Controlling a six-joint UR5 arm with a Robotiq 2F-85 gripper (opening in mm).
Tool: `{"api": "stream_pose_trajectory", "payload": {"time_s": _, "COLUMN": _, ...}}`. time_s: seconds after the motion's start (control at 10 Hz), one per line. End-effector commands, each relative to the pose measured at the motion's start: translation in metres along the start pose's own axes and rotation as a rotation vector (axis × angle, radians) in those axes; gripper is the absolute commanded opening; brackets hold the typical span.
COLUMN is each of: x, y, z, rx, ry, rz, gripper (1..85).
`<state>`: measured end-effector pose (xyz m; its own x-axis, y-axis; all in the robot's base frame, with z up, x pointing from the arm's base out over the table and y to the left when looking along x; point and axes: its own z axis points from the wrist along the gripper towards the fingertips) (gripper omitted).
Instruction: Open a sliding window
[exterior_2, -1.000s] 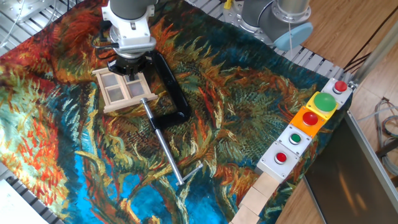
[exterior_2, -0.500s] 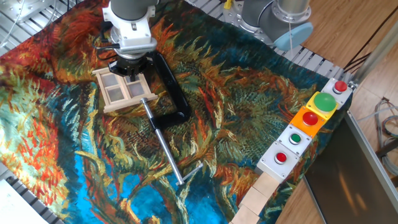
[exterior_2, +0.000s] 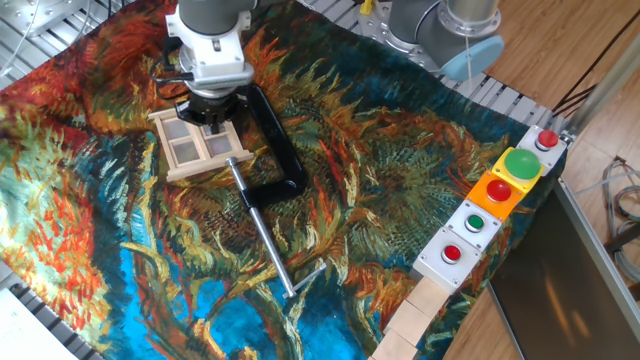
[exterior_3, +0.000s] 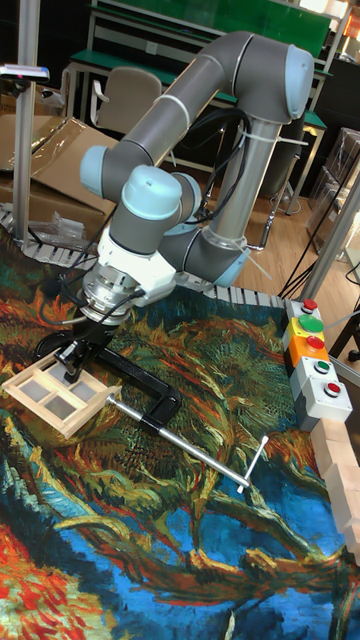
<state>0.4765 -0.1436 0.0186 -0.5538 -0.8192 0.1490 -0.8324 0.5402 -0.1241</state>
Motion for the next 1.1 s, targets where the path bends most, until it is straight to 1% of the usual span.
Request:
{"api": "stream_pose_trajectory", "payload": {"time_s": 0.0, "x": -0.017, "y": 0.006, "z": -0.002, "rx": -0.007, "ry": -0.017, "rz": 0.023, "gripper": 47.3}}
{"api": "stream_pose_trajectory", "payload": {"time_s": 0.2, "x": -0.029, "y": 0.008, "z": -0.003, "rx": -0.011, "ry": -0.025, "rz": 0.028, "gripper": 47.3}}
{"api": "stream_pose_trajectory", "payload": {"time_s": 0.3, "x": -0.031, "y": 0.008, "z": -0.004, "rx": -0.008, "ry": -0.021, "rz": 0.028, "gripper": 47.3}}
{"api": "stream_pose_trajectory", "payload": {"time_s": 0.5, "x": -0.027, "y": 0.006, "z": -0.008, "rx": -0.010, "ry": -0.011, "rz": 0.024, "gripper": 47.3}}
{"api": "stream_pose_trajectory", "payload": {"time_s": 0.6, "x": -0.022, "y": 0.005, "z": -0.008, "rx": -0.004, "ry": -0.002, "rz": 0.020, "gripper": 47.0}}
{"api": "stream_pose_trajectory", "payload": {"time_s": 0.8, "x": -0.006, "y": -0.001, "z": -0.004, "rx": 0.010, "ry": 0.020, "rz": -0.002, "gripper": 47.0}}
{"api": "stream_pose_trajectory", "payload": {"time_s": 0.9, "x": -0.001, "y": -0.001, "z": -0.001, "rx": 0.011, "ry": 0.021, "rz": -0.010, "gripper": 48.3}}
{"api": "stream_pose_trajectory", "payload": {"time_s": 1.0, "x": 0.006, "y": -0.002, "z": -0.001, "rx": 0.014, "ry": 0.040, "rz": -0.023, "gripper": 49.0}}
